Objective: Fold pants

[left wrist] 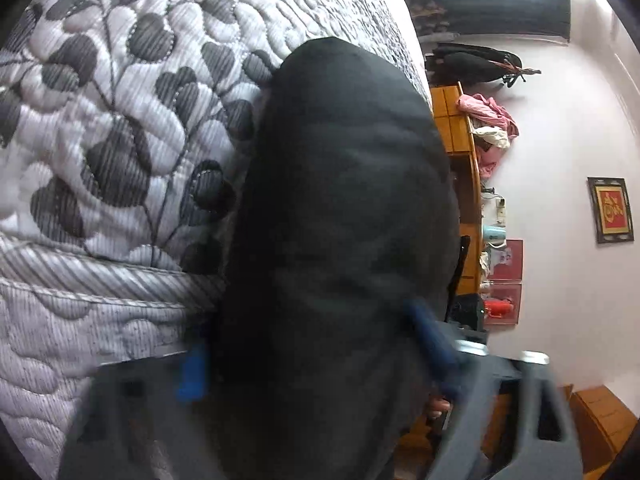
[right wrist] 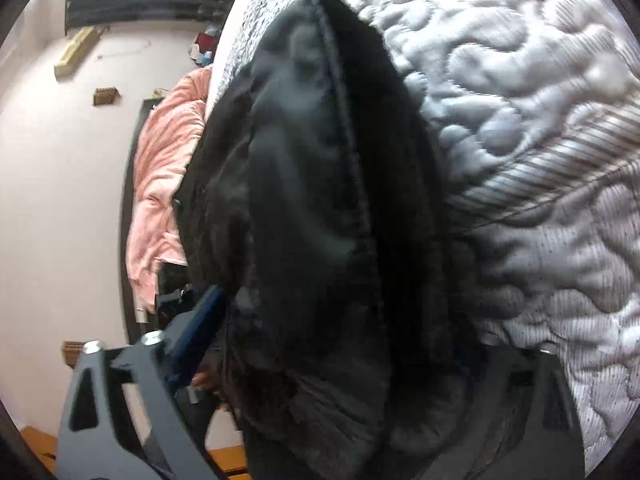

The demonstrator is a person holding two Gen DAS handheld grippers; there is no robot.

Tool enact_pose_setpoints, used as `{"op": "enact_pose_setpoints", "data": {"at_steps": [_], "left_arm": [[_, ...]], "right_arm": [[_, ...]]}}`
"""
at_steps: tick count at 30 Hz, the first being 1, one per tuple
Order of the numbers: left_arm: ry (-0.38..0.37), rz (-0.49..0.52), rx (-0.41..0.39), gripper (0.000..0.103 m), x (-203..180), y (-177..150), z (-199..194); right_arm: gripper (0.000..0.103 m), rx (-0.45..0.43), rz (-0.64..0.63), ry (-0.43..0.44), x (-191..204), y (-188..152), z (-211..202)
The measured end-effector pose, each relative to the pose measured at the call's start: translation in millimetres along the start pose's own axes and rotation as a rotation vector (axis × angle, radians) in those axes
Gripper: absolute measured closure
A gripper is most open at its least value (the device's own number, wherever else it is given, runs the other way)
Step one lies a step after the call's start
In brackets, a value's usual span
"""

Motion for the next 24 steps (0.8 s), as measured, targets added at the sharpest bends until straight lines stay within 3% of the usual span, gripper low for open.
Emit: {"op": "enact_pose_setpoints", "data": {"at_steps": [2, 5, 13, 24], "left_arm": [[0.03, 0.011, -0.028, 0.052, -7.0, 1.9, -1.2], [0.052, 0.015, -0.049, 0.06, -15.9, 1.1, -10.0], [0.056, 0.082, -0.15, 0.065, -59.3, 11.2, -52.1], [0.06, 0.131, -0.245, 0.065, -106.6, 86.4, -109.3]], "right_arm": [[0.047, -0.004, -0.003, 0.024, 6.9, -1.2, -2.6], [0.059, -0.016, -0.048, 0.025, 26.4, -3.2, -10.9], [0.061, -0.044, -0.156, 0.03, 90.3, 13.7, -32.0], [0.061, -0.055, -0.257, 0.032, 164.9, 85.8, -32.6]]}}
Point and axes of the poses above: each gripper's, at about its wrist camera, not at the fingertips, and z roughly the way its jaws point, x to its left, y to its top, the point moved 10 cm from there along z, roughly the way its jaws point, and after that the axes turned 9 degrees about x, right-handed, at the moved point
